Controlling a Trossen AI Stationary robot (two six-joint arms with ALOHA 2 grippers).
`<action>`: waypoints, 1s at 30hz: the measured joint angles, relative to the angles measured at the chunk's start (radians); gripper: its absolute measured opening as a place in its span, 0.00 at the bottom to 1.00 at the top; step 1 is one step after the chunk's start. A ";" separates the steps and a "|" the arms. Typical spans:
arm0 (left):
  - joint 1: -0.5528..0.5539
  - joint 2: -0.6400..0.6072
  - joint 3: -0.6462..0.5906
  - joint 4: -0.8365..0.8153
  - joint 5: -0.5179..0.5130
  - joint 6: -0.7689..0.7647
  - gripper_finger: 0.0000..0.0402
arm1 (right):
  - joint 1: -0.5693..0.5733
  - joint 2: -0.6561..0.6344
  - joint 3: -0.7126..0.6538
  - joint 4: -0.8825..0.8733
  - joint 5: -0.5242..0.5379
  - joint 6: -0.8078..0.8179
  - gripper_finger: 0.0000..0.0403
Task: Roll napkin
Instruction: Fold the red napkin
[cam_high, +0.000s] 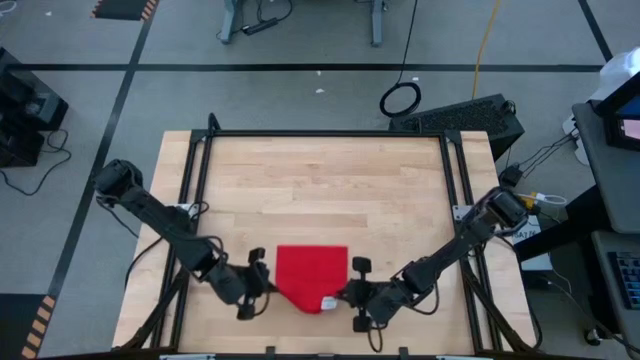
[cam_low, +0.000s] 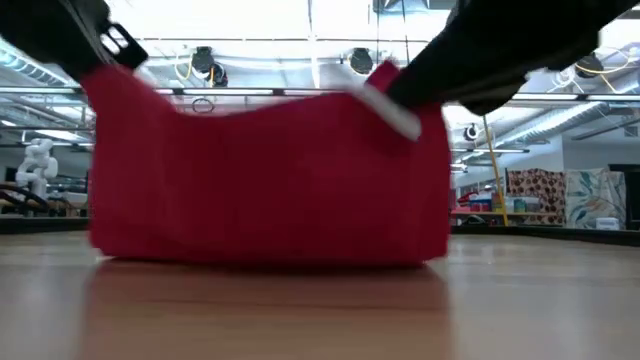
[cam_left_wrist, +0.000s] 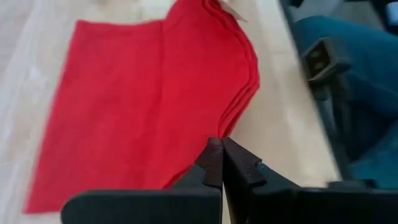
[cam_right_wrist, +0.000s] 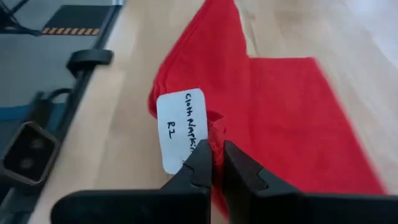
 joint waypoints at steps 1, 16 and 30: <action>-0.009 0.000 0.010 -0.002 -0.001 0.000 0.00 | 0.006 -0.006 0.000 0.000 0.003 -0.009 0.02; 0.112 0.000 -0.017 -0.313 -0.125 -0.101 0.00 | -0.129 0.005 0.000 -0.153 0.063 0.024 0.02; 0.197 0.000 -0.045 -0.308 -0.159 -0.095 0.00 | -0.184 0.011 0.000 -0.188 0.062 0.004 0.02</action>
